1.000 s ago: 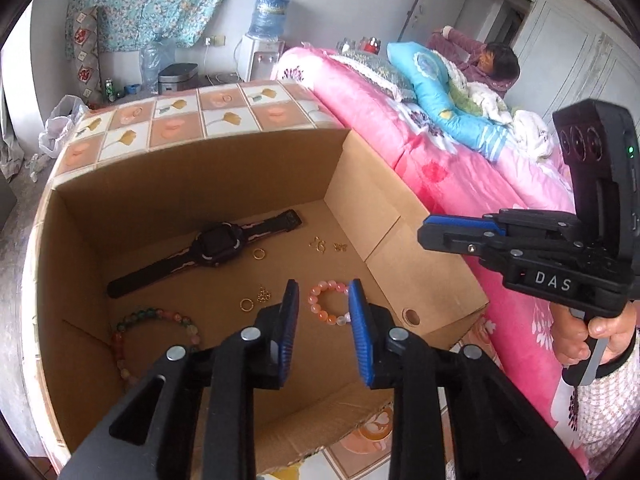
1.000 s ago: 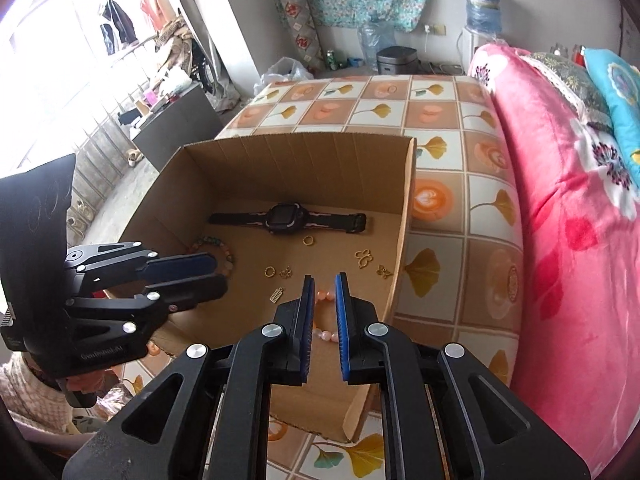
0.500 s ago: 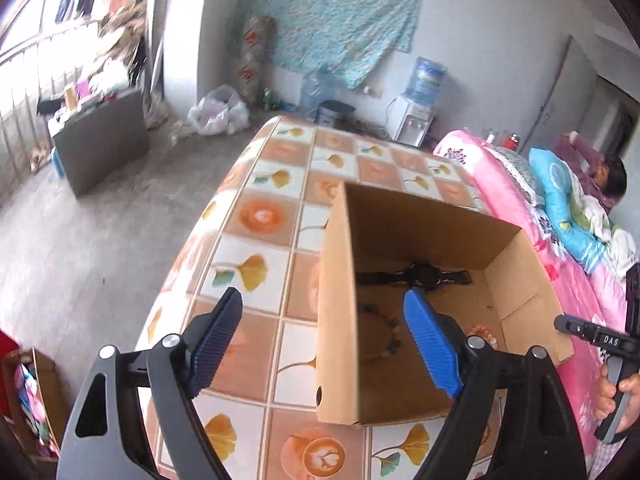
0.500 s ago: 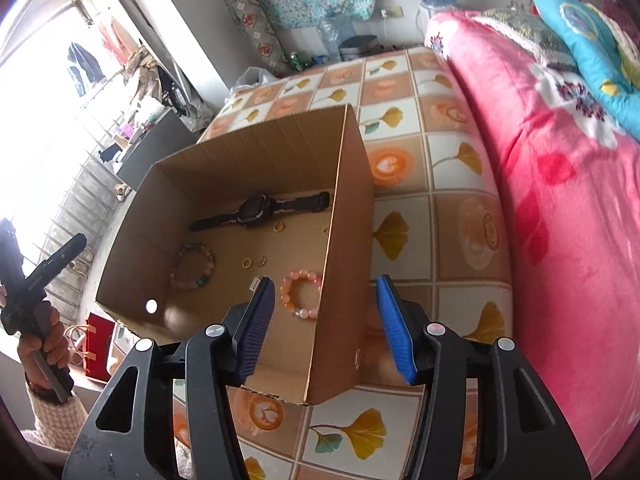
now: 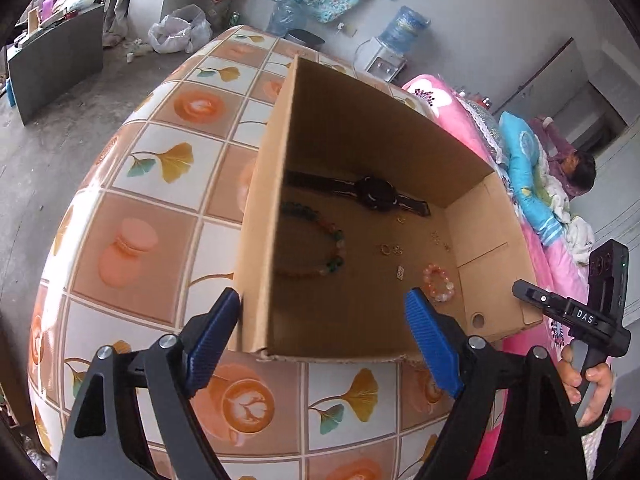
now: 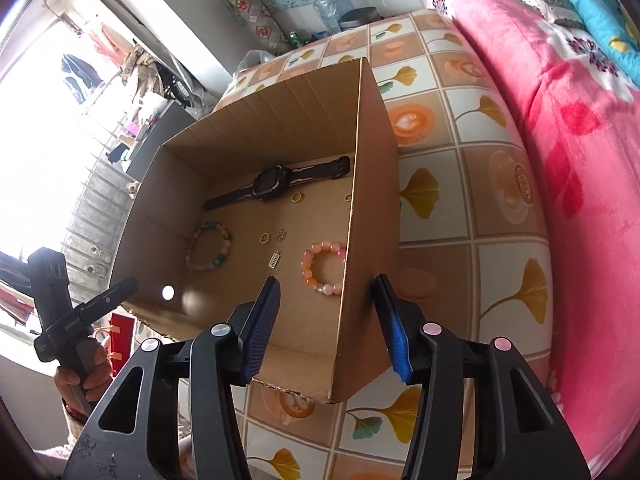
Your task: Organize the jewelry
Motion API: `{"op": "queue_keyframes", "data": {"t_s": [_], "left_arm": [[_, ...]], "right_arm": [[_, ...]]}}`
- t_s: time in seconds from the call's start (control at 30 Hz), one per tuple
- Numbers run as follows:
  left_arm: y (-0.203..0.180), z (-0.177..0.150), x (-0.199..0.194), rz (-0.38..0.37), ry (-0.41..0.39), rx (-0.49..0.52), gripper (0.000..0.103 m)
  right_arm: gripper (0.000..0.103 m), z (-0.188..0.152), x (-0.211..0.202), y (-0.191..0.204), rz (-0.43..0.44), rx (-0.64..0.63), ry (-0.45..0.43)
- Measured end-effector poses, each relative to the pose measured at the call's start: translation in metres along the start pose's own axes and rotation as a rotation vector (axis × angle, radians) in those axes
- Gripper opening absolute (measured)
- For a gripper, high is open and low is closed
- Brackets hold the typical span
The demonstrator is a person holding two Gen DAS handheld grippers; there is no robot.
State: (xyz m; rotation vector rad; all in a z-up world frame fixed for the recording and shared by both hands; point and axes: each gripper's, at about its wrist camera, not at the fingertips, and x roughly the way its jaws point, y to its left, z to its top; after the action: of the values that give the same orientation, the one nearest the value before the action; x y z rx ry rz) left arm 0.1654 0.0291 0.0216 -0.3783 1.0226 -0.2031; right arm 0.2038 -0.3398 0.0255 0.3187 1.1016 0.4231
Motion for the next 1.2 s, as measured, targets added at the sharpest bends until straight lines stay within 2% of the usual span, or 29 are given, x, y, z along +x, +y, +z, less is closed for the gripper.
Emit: {"op": "queue_keyframes", "data": {"t_s": [0.17, 0.43, 0.67, 0.77, 0.83, 0.9, 1.03, 1.1, 1.2], "left_arm": [[0.006, -0.010, -0.013, -0.022, -0.002, 0.003, 0.082], [0.006, -0.041, -0.047, -0.036, -0.018, 0.028, 0.082], [0.010, -0.070, -0.049, -0.041, 0.022, 0.049, 0.082], [0.012, -0.079, -0.049, -0.030, 0.011, 0.070, 0.082], [0.011, -0.084, -0.059, -0.005, -0.046, 0.095, 0.083], [0.009, -0.090, -0.072, 0.045, -0.125, 0.129, 0.085], [0.003, -0.103, -0.094, 0.134, -0.243, 0.175, 0.097], [-0.003, -0.111, -0.105, 0.165, -0.306, 0.216, 0.098], [-0.011, -0.125, -0.117, 0.199, -0.380, 0.259, 0.098]], "right_arm": [[0.048, -0.012, -0.009, 0.005, 0.004, 0.012, -0.005], [0.048, -0.051, -0.031, 0.021, -0.026, 0.006, -0.049], [0.050, -0.076, -0.030, 0.012, -0.019, 0.061, -0.079], [0.051, -0.086, -0.034, 0.009, 0.010, 0.106, -0.124], [0.054, -0.095, -0.043, 0.012, 0.004, 0.116, -0.174], [0.063, -0.104, -0.055, 0.016, -0.047, 0.113, -0.236], [0.072, -0.130, -0.079, 0.023, -0.132, 0.111, -0.361], [0.081, -0.147, -0.089, 0.031, -0.202, 0.092, -0.424], [0.086, -0.167, -0.095, 0.044, -0.276, 0.053, -0.464]]}}
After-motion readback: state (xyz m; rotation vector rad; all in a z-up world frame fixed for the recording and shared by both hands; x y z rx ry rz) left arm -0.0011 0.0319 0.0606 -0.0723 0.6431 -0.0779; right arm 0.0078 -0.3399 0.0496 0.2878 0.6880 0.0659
